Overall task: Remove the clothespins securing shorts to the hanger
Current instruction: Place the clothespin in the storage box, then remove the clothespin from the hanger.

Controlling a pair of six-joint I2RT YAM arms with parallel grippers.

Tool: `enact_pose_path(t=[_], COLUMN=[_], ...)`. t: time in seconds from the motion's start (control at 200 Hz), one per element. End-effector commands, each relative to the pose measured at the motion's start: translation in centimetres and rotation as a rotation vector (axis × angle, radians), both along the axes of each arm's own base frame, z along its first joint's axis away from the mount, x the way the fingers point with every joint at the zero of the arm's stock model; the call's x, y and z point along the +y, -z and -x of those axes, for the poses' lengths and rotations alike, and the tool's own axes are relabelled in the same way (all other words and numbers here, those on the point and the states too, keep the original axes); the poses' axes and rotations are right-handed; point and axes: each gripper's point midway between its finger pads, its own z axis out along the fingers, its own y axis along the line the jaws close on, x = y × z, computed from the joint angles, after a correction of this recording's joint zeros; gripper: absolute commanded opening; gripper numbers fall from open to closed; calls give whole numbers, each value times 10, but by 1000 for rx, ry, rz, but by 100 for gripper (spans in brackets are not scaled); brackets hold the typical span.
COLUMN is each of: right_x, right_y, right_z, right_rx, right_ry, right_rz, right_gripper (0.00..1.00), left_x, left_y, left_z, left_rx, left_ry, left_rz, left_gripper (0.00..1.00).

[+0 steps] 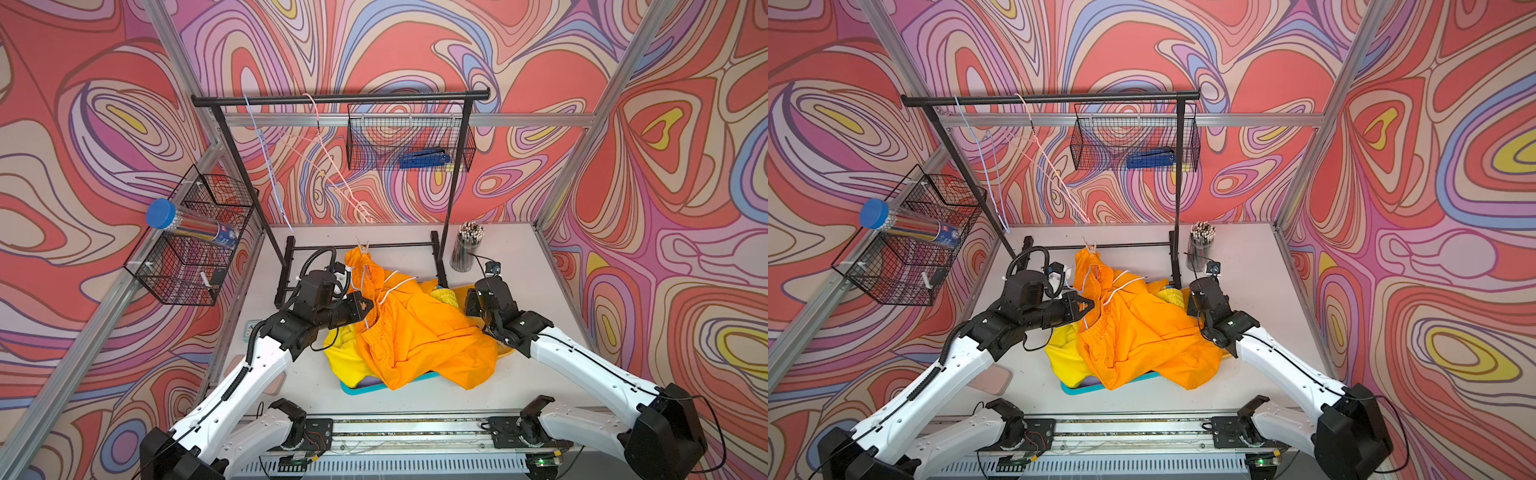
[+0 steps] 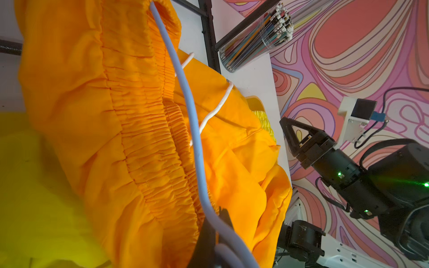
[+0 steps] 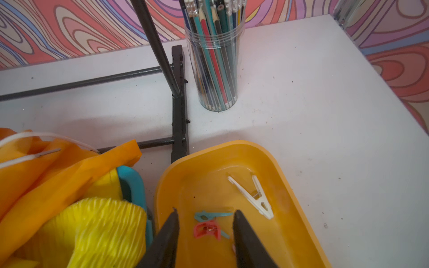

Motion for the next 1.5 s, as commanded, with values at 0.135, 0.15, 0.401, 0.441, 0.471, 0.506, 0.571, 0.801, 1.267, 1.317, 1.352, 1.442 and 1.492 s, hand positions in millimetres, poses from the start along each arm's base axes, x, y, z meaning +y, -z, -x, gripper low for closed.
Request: enact_pose_path(t=[0.135, 0.15, 0.401, 0.441, 0.471, 0.506, 0.571, 0.801, 1.267, 1.317, 1.352, 1.442, 1.492], right_x=[18, 20, 60, 66, 69, 75, 84, 105, 103, 104, 104, 104, 104], right_y=[-14, -16, -59, -67, -73, -80, -92, -114, -127, -126, -125, -117, -114], right_z=[-5, -5, -2, -1, -1, -1, 0, -1, -5, -6, -9, -14, -17], right_rx=[3, 0, -58, -55, -53, -54, -60, -60, -31, -26, -19, 23, 42], right_ry=[-86, -94, -285, -300, -311, -328, -347, -368, -265, -252, -237, -188, -163], right_rz=[-36, -41, -197, -224, -247, -280, -350, -547, -678, -697, -709, -721, -729], right_gripper=[78, 78, 78, 78, 78, 78, 78, 79, 78, 78, 78, 79, 79], left_x=[-15, -16, -20, -19, -19, -20, -21, -36, -72, -75, -77, -80, -82], left_y=[-18, -19, -32, -33, -35, -36, -39, -33, -21, -22, -23, -22, -21], left_z=[22, 24, 50, 52, 54, 56, 60, 68, 55, 56, 56, 56, 57], left_rx=[-53, -53, -30, -38, -46, -55, -75, -124, -185, -195, -205, -210, -212], left_ry=[200, 210, 381, 391, 398, 411, 438, 508, 455, 461, 464, 471, 478], left_rz=[-6, -6, -80, -98, -109, -118, -141, -290, -481, -474, -473, -483, -490], left_gripper=[0, 0, 0, 0, 0, 0, 0, 0, 0, 0, 0, 0, 0])
